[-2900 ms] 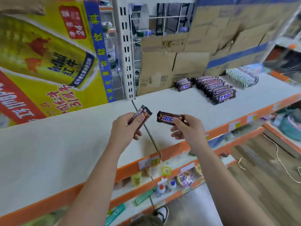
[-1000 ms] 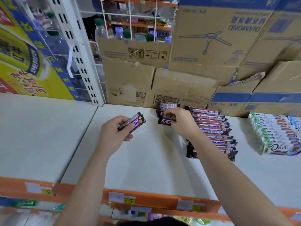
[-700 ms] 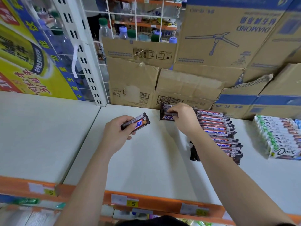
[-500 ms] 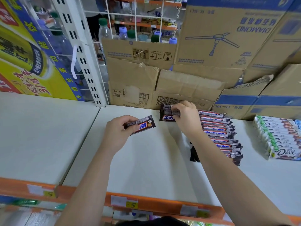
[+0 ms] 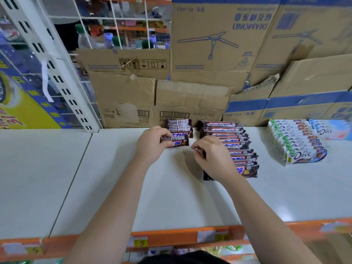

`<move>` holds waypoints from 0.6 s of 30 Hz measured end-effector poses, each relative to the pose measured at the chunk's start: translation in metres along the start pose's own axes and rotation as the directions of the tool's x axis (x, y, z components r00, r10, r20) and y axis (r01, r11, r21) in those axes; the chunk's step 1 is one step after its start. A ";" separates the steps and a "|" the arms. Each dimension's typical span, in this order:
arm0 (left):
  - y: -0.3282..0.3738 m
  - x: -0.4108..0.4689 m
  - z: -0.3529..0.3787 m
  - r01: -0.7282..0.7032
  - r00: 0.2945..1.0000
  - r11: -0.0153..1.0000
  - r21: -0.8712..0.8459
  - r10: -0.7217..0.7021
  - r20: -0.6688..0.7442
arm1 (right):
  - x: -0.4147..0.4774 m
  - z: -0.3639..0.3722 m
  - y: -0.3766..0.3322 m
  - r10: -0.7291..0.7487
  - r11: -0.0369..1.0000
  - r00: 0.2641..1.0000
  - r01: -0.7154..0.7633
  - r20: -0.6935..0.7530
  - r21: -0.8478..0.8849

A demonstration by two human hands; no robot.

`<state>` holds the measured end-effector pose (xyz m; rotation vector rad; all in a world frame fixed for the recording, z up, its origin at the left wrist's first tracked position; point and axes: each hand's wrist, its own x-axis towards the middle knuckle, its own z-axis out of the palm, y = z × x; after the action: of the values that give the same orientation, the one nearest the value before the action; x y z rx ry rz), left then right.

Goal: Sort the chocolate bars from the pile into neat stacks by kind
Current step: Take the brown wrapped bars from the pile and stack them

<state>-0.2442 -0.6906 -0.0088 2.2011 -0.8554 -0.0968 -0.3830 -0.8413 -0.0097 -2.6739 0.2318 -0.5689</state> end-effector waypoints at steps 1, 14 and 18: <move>0.002 0.004 0.004 -0.006 1.000 1.000 0.026 0.006 0.008 | -0.003 0.000 0.000 -0.005 1.000 1.000 0.005 -0.004 -0.001; 0.008 0.019 0.020 -0.013 0.995 0.993 0.118 0.025 -0.101 | -0.012 -0.003 0.009 0.019 1.000 1.000 -0.019 -0.017 0.004; 0.007 0.021 0.021 -0.017 0.994 0.987 0.162 0.035 -0.107 | -0.010 -0.002 0.011 0.019 1.000 1.000 -0.019 -0.006 0.005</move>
<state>-0.2386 -0.7204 -0.0149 2.3208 -0.8555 0.1092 -0.3939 -0.8490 -0.0161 -2.6629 0.2573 -0.5712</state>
